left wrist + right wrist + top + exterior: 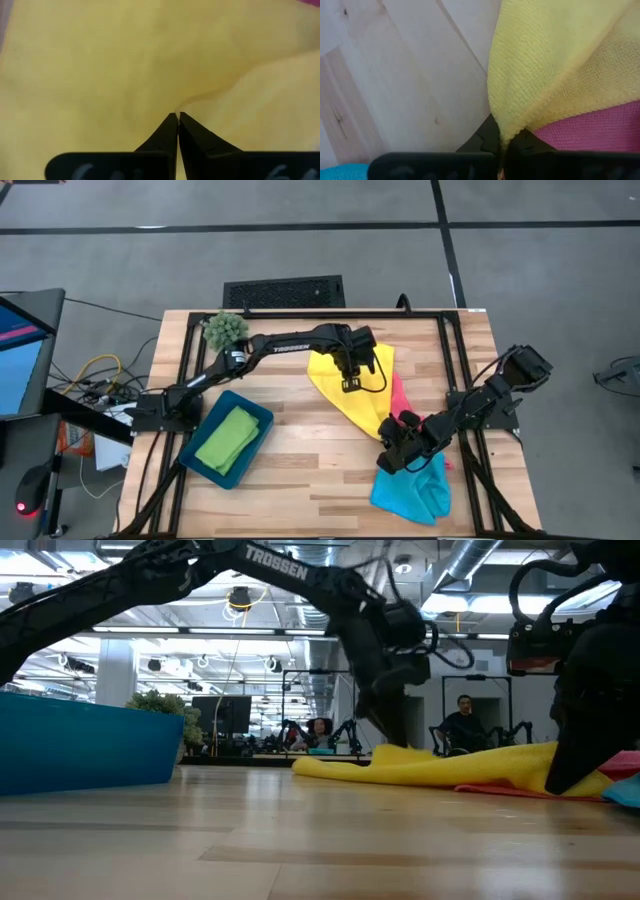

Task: Fold microfiber towels
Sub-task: Fold the yellow microfiber towel

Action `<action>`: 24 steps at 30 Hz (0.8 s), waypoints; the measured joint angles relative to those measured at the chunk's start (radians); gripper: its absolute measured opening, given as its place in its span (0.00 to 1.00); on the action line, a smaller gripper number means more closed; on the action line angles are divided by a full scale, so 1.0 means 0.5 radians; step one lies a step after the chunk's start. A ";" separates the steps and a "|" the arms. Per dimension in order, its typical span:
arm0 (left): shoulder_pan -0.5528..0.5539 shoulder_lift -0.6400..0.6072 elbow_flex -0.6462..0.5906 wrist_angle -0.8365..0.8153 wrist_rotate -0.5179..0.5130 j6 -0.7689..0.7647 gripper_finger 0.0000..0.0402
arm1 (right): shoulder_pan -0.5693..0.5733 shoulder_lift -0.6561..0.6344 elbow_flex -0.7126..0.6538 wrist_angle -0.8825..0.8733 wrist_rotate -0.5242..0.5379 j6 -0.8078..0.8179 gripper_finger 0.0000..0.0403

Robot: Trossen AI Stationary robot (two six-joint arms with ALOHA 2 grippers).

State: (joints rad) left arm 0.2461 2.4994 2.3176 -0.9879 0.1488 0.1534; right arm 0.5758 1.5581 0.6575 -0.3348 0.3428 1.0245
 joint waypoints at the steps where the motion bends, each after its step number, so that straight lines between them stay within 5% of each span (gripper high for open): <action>1: -0.014 -0.003 0.033 -0.075 -0.002 -0.003 0.00 | 0.000 0.000 0.000 0.000 0.000 0.000 0.07; 18: -0.638 -0.169 0.068 -0.697 -0.014 -0.274 0.00 | 0.004 -0.001 0.003 0.102 -0.005 -0.015 0.18; 24: -0.784 -0.188 0.067 -0.823 -0.395 -0.439 0.00 | 0.051 -0.002 0.003 0.198 -0.121 -0.107 0.26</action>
State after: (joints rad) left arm -0.1459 2.4055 2.3512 -1.3996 -0.0489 -0.0661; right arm 0.6013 1.5574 0.6590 -0.2357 0.2822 0.9709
